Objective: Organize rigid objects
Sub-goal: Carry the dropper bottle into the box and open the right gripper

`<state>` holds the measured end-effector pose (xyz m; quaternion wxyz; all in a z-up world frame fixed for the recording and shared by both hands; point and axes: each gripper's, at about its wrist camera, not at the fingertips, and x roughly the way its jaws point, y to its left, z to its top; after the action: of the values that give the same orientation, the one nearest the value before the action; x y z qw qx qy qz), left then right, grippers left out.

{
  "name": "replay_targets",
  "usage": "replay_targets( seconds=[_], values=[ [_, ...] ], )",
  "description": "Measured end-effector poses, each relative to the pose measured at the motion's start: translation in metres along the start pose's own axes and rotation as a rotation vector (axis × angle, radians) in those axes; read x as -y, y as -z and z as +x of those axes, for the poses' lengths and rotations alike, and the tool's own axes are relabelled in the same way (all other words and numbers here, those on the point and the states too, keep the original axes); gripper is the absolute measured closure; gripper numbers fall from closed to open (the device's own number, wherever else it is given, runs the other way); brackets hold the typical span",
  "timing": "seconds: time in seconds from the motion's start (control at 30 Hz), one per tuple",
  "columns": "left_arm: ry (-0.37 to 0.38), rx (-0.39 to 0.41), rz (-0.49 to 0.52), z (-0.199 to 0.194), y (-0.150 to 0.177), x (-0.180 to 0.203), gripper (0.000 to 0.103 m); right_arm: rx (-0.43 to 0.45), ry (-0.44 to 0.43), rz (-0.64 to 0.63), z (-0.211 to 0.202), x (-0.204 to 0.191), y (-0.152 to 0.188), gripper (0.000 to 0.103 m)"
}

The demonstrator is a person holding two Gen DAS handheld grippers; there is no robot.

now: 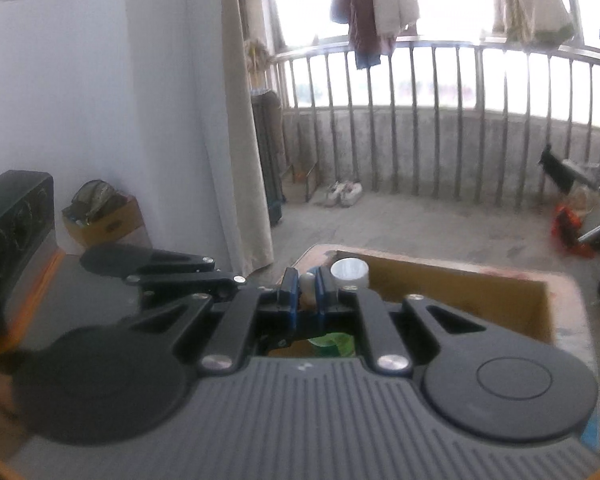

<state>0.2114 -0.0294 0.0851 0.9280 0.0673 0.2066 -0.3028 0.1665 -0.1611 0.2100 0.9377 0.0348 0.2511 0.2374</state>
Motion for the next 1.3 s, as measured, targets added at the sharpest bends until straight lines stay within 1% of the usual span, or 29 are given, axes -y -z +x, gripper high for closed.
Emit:
replay_targets(
  seconds=[0.2,0.33,0.47,0.6,0.8,0.87,1.0,1.03,1.07,1.1,1.17,1.2,1.23,1.27,1.3],
  values=[
    [-0.016,-0.099,-0.032,0.055,0.013,-0.039,0.082,-0.1,-0.041,0.091,0.072,0.031,-0.009,0.095],
    [-0.026,-0.166,-0.035,0.09,0.027,-0.057,0.082,-0.178,-0.06,0.16,0.121,0.053,-0.003,0.095],
    [-0.038,-0.219,-0.033,0.109,0.039,-0.071,0.082,-0.237,-0.087,0.22,0.157,0.068,0.01,0.095],
    [-0.056,-0.258,-0.001,0.121,0.044,-0.074,0.082,-0.266,-0.107,0.239,0.174,0.079,0.025,0.095],
    [-0.069,-0.301,0.032,0.13,0.047,-0.071,0.082,-0.31,-0.12,0.266,0.2,0.089,0.033,0.095],
    [-0.076,-0.303,0.041,0.13,0.049,-0.071,0.082,-0.317,-0.121,0.27,0.201,0.091,0.037,0.095],
    [-0.065,-0.303,0.021,0.13,0.046,-0.074,0.08,-0.316,-0.129,0.285,0.205,0.093,0.037,0.094],
    [-0.063,-0.302,0.02,0.131,0.045,-0.074,0.078,-0.316,-0.129,0.287,0.206,0.094,0.037,0.094],
    [-0.06,-0.299,0.023,0.13,0.045,-0.074,0.072,-0.317,-0.129,0.287,0.207,0.094,0.037,0.092],
    [-0.058,-0.296,0.026,0.129,0.045,-0.074,0.068,-0.318,-0.131,0.288,0.207,0.094,0.037,0.092],
    [-0.054,-0.289,0.028,0.128,0.044,-0.072,0.052,-0.324,-0.141,0.3,0.208,0.095,0.037,0.091],
    [-0.052,-0.286,0.026,0.127,0.043,-0.072,0.049,-0.327,-0.14,0.304,0.206,0.096,0.037,0.087],
    [-0.049,-0.282,0.022,0.125,0.042,-0.071,0.043,-0.328,-0.138,0.304,0.206,0.095,0.037,0.084],
    [-0.045,-0.279,0.018,0.123,0.041,-0.071,0.038,-0.329,-0.138,0.305,0.204,0.095,0.036,0.078],
    [-0.045,-0.275,0.015,0.121,0.04,-0.071,0.037,-0.328,-0.138,0.306,0.202,0.095,0.035,0.073]
  ],
)
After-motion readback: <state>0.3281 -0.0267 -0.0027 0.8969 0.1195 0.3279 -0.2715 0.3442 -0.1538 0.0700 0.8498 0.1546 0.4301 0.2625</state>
